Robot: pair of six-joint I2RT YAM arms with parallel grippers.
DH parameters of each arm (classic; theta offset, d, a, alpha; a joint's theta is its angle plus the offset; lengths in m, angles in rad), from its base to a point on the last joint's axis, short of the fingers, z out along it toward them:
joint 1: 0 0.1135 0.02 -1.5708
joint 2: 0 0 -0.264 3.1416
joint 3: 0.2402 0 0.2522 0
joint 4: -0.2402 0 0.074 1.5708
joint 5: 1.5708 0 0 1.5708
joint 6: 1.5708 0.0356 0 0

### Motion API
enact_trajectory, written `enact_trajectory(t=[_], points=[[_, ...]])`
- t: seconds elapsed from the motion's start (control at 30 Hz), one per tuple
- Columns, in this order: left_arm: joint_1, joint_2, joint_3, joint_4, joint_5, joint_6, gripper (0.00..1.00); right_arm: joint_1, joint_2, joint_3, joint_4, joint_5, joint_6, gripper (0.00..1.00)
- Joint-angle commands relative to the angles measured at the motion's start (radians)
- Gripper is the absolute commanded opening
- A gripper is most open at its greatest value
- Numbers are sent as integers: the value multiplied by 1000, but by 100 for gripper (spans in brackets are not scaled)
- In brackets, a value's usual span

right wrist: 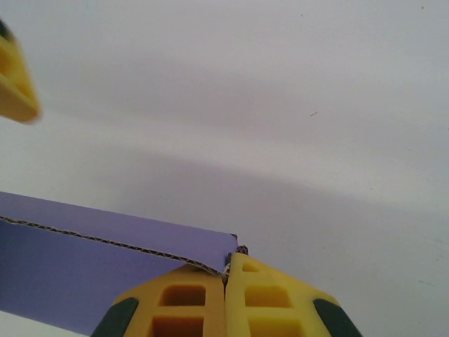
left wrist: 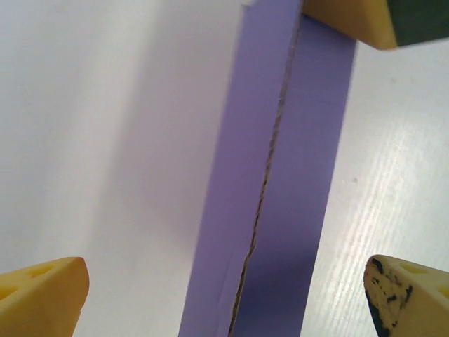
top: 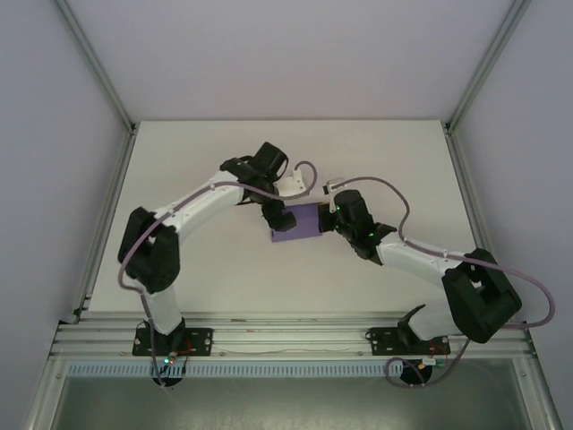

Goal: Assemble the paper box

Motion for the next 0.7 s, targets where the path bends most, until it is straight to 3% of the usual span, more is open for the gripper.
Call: enact_trajectory(t=[0.0,0.13,0.33,0.57,0.67], points=[[-6,-120,-97,129,-177,-204,100,16,19,13,-147,49,21,0],[-5,-228,-224,187,-293,-425,95,23,13,25,-167,35,44,0],[5,-270,-312,225,-222,-476,74,24,23,81,-255,17,46,0],[39,-182,-247,213,-150,-479,25,24,27,87,-268,-8,36,0],[47,-171,-239,203,-118,-466,21,25,25,87,-272,-4,41,0]])
